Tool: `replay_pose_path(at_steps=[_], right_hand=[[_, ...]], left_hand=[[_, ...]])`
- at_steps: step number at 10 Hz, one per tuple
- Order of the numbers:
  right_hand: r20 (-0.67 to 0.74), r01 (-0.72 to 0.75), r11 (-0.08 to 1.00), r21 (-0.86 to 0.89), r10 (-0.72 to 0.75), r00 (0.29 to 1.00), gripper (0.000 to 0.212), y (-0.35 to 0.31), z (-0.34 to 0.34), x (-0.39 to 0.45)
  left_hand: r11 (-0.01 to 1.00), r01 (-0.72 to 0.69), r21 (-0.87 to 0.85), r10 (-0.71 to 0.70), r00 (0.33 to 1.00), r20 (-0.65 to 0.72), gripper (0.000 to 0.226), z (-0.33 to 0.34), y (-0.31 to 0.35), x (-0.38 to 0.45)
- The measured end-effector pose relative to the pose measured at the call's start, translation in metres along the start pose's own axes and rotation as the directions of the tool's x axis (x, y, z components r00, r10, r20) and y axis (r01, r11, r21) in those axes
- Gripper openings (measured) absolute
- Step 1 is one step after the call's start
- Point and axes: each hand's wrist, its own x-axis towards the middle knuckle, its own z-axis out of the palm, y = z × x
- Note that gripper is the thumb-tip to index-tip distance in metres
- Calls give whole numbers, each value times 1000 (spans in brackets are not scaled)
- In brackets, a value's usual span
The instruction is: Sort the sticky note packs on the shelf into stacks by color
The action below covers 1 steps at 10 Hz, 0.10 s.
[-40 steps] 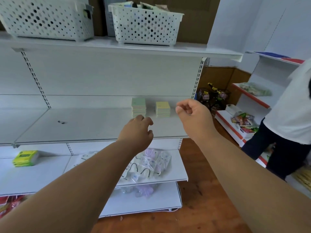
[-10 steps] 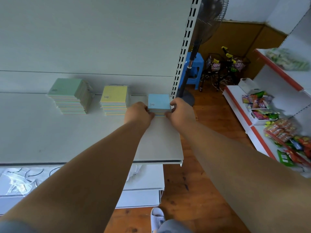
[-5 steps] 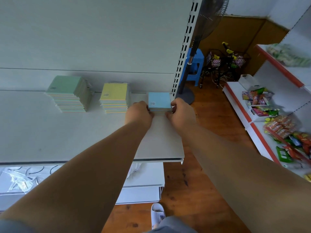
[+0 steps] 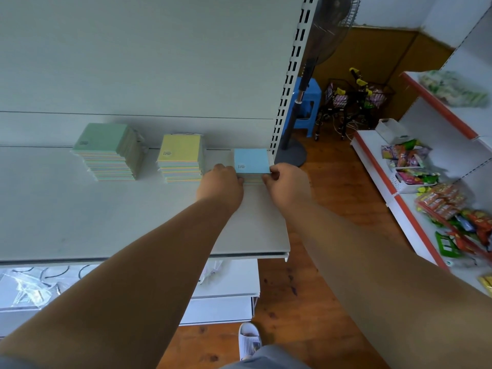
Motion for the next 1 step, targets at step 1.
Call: replay_pose_path(at_steps=[1], right_hand=[[-5, -21, 999, -40, 21, 1000, 28, -3, 0, -2]], left_hand=[[1000, 18, 25, -18, 1000, 5, 35, -4, 2, -5]])
